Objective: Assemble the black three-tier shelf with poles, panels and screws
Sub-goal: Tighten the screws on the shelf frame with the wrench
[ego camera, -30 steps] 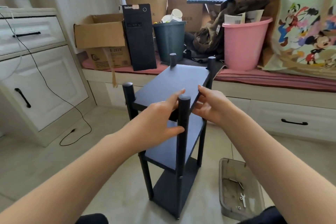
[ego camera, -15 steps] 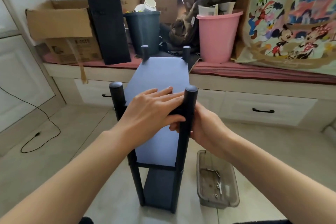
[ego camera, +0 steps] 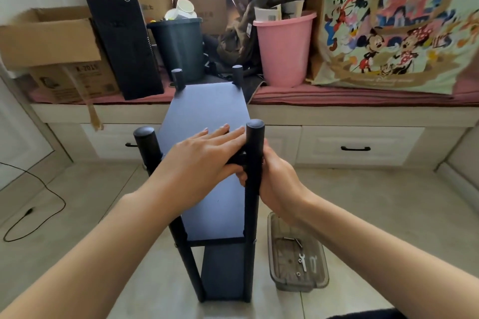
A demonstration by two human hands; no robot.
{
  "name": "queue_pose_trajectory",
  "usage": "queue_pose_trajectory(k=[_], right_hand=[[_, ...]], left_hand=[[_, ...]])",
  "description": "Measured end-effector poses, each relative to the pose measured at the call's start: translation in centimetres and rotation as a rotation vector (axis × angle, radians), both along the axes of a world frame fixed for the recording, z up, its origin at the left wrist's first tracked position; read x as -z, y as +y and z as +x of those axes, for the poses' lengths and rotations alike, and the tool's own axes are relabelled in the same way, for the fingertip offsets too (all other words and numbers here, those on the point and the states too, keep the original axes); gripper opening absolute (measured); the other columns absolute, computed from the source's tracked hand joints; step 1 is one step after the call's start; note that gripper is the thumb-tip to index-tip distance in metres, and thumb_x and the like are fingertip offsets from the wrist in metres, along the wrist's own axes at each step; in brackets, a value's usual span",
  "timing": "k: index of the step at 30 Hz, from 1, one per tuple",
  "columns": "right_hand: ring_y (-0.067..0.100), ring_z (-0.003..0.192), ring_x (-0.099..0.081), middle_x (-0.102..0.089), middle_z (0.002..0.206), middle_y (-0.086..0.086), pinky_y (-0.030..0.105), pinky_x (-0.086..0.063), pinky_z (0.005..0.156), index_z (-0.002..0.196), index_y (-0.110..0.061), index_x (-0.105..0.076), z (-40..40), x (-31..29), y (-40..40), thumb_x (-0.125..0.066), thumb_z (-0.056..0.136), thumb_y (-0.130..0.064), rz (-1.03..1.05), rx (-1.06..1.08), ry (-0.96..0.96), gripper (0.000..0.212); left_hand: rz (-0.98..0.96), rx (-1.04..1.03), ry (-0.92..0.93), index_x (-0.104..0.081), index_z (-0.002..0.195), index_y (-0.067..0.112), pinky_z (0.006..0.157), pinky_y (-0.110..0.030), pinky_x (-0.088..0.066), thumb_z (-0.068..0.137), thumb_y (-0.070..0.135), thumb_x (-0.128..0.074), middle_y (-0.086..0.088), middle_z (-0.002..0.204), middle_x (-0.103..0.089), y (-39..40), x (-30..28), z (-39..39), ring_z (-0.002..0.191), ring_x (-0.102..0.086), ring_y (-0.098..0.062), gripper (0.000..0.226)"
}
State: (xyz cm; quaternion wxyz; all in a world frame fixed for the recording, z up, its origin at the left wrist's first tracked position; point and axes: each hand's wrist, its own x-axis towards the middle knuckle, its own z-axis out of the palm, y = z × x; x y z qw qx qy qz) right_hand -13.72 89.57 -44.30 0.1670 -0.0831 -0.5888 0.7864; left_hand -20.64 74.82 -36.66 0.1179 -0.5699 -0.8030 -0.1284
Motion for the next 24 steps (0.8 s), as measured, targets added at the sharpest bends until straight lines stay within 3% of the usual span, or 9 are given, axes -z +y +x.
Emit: queue_pose_trajectory(k=[4, 8, 13, 16, 18, 21, 24], right_hand=[[0.016, 0.065, -0.051, -0.06, 0.07, 0.004, 0.037, -0.04, 0.074, 0.091, -0.022, -0.07, -0.3, 0.1, -0.5, -0.031, 0.092, -0.061, 0.054, 0.035, -0.014, 0.055], [0.013, 0.063, -0.05, -0.058, 0.065, 0.0, 0.036, -0.04, 0.072, 0.075, -0.031, -0.072, -0.3, -0.1, -0.8, -0.029, 0.094, -0.06, 0.061, 0.029, -0.013, 0.055], [0.011, 0.06, -0.051, -0.058, 0.064, -0.002, 0.032, -0.041, 0.07, 0.073, -0.033, -0.073, -0.4, -0.1, -0.8, -0.031, 0.095, -0.058, 0.01, 0.042, 0.008, 0.054], [0.011, 0.062, -0.05, -0.058, 0.066, -0.002, 0.033, -0.041, 0.071, 0.082, -0.028, -0.072, -0.3, -0.2, -0.8, -0.032, 0.097, -0.056, 0.0, 0.043, 0.012, 0.052], [0.011, 0.068, -0.056, -0.063, 0.072, -0.002, 0.032, -0.044, 0.074, 0.094, -0.021, -0.07, -0.2, -0.2, -0.8, -0.032, 0.1, -0.054, -0.014, 0.044, 0.01, 0.05], [0.017, 0.095, -0.064, -0.07, 0.098, 0.005, 0.035, -0.051, 0.093, 0.111, -0.019, -0.07, 0.1, -0.3, -0.6, -0.032, 0.106, -0.045, -0.076, 0.04, -0.007, 0.046], [0.028, 0.103, -0.06, -0.065, 0.109, 0.018, 0.044, -0.045, 0.104, 0.12, -0.006, -0.065, 1.1, -0.6, 0.3, -0.032, 0.107, -0.037, -0.121, 0.012, -0.066, 0.047]], left_hand=[[0.019, 0.002, 0.037, -0.035, 0.153, 0.023, 0.122, -0.043, -0.027, 0.098, 0.029, -0.059, 0.013, 0.152, -0.026, 0.1, 0.3, 0.3, 0.148, -0.031, -0.024, 0.06], [0.042, 0.026, 0.125, -0.054, 0.142, 0.011, 0.11, -0.056, -0.041, 0.089, 0.015, -0.074, -0.007, 0.144, -0.053, -0.1, 0.9, 0.2, 0.134, -0.048, -0.039, 0.057], [0.099, 0.038, 0.182, -0.06, 0.135, 0.005, 0.1, -0.062, -0.048, 0.083, 0.012, -0.08, -0.012, 0.137, -0.06, 0.0, 1.4, 0.1, 0.125, -0.056, -0.044, 0.056], [0.102, 0.046, 0.162, -0.057, 0.139, 0.009, 0.105, -0.059, -0.045, 0.088, 0.017, -0.075, -0.008, 0.141, -0.057, -0.1, 1.4, 0.0, 0.13, -0.053, -0.041, 0.054], [0.093, 0.015, 0.11, -0.053, 0.144, 0.016, 0.112, -0.055, -0.04, 0.095, 0.034, -0.064, -0.001, 0.146, -0.052, -0.1, 1.4, 0.2, 0.137, -0.048, -0.034, 0.053], [0.147, -0.124, 0.087, -0.057, 0.142, 0.022, 0.115, -0.051, -0.038, 0.093, 0.064, -0.049, 0.004, 0.143, -0.057, 0.6, 1.9, 1.6, 0.138, -0.049, -0.025, 0.064], [0.241, -0.195, 0.142, -0.067, 0.131, 0.02, 0.113, -0.053, -0.039, 0.084, 0.066, -0.054, 0.003, 0.132, -0.066, 1.2, 3.0, 2.3, 0.13, -0.058, -0.024, 0.067]])
